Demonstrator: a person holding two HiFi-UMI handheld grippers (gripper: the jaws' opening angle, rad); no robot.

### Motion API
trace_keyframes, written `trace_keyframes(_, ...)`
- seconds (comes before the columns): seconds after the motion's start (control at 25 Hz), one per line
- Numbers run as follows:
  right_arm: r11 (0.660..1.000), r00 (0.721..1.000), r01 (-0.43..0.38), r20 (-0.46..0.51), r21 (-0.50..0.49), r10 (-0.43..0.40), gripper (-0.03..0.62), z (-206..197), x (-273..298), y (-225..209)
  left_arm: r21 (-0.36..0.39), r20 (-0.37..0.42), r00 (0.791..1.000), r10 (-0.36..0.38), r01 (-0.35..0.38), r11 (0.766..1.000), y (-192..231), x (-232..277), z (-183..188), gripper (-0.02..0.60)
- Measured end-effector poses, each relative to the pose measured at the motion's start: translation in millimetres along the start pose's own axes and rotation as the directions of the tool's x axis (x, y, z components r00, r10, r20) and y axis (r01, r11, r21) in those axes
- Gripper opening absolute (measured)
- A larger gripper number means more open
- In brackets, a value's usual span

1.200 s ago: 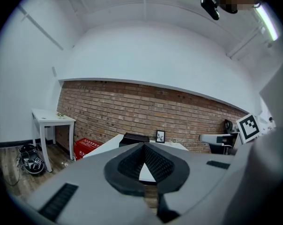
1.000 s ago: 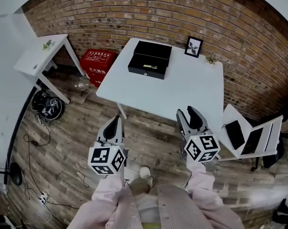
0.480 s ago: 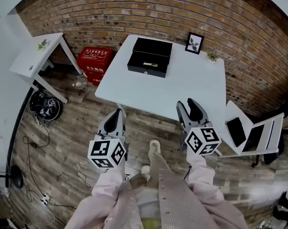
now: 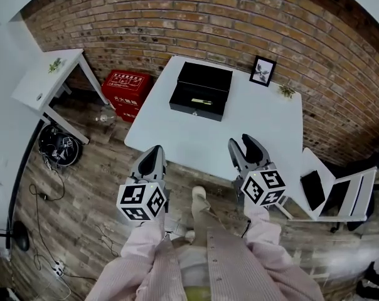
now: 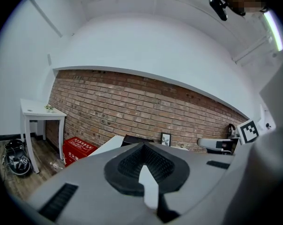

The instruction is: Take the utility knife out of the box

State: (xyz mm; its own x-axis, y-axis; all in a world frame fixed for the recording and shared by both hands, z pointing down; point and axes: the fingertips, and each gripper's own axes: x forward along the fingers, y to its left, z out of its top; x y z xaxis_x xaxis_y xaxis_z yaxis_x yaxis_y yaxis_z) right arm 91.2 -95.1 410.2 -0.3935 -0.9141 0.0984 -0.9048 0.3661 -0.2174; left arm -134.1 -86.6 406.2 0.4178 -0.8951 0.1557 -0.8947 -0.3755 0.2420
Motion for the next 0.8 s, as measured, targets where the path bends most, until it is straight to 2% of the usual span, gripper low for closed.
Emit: trace_keyframes(0.8,0.994,0.984,-0.105,-0.144,-0.008,0.103,0.176,-0.7,139.8,-67.6,-0.035,-0.088,0.995,0.036,-0.039,0.999,32.3,146.3,6.5,-0.008)
